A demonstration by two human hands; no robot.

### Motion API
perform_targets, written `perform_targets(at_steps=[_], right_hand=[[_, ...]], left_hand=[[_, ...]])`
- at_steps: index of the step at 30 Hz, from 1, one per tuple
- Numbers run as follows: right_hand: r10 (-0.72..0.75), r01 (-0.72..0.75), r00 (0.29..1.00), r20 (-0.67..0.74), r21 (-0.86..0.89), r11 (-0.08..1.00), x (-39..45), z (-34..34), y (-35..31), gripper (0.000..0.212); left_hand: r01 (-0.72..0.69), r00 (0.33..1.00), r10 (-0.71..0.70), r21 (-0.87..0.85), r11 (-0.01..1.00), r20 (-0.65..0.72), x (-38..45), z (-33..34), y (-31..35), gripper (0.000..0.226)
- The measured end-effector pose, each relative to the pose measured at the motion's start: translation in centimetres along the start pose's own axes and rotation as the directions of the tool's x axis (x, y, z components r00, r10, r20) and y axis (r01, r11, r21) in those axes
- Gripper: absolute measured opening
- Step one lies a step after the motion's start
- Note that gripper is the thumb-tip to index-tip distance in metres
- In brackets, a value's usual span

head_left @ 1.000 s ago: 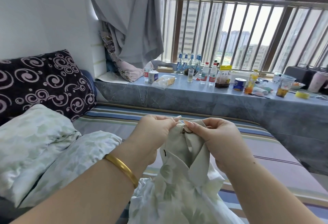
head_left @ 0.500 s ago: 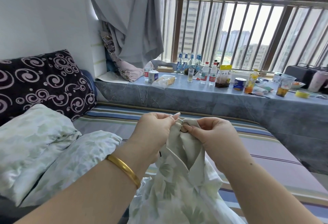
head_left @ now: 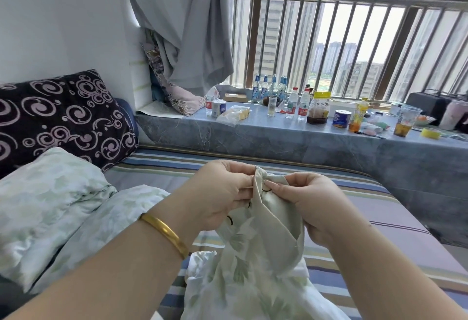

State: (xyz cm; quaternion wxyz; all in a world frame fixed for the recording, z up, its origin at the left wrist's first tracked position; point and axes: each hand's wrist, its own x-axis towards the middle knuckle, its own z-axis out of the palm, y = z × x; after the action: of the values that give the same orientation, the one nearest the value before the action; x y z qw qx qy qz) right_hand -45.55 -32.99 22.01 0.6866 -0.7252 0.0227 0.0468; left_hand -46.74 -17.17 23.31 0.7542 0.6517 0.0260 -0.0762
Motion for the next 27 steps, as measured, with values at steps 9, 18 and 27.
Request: perform_targets(at_steps=[9,18,27], right_hand=[[0.030,-0.030,0.999,-0.026,0.006,1.000,-0.2,0.6,-0.4,0.012],[0.082,-0.085,0.994,0.066,0.049,0.995,-0.3,0.4,-1.8,0.005],[0.060,-0.077,0.987,0.148,0.113,0.991,-0.3,0.3,-2.6,0.032]], left_hand=[[-0.124,0.968,0.075,-0.197,0.973,-0.238,0.8,1.0,-2.2,0.011],[-0.198,0.915,0.224,0.109,0.974,-0.336,0.8,0.6,-1.8,0.014],[-0.340,0.851,0.474,0.451,0.825,-0.227,0.7,1.0,-2.2,0.015]])
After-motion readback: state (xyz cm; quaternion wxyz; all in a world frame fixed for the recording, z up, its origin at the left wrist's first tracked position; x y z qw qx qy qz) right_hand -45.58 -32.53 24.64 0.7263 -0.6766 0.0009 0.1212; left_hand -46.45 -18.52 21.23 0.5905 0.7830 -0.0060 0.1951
